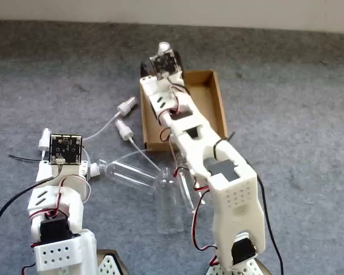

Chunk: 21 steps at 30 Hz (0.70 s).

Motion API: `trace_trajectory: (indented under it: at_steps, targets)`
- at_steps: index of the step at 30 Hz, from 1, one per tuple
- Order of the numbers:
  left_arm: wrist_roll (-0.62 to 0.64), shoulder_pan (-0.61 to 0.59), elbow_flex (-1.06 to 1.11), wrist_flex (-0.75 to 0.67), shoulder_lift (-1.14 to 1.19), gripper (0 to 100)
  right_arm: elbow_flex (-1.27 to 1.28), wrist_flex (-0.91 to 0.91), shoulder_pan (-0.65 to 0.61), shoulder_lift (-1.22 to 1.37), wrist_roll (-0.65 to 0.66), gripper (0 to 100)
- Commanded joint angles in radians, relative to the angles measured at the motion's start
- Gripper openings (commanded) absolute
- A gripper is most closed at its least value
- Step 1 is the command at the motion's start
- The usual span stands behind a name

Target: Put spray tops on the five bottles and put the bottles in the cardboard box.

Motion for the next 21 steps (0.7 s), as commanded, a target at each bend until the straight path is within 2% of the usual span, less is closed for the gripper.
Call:
trace_trajectory:
  at_steps: [1, 8, 21]
  targets:
    - [-0.005, 0.019, -0.005, -0.026, -0.012, 15, -0.105, 0.094, -0.013, -0.084, -0.009, 29.7]
    - [-0.005, 0.019, -0.005, -0.026, -0.012, 15, -0.122, 0.389, -0.012, -0.302, -0.005, 29.6]
    - [-0.005, 0.019, -0.005, -0.026, -0.012, 15, -0.116, 1.224, -0.008, -0.736, -0.002, 28.3]
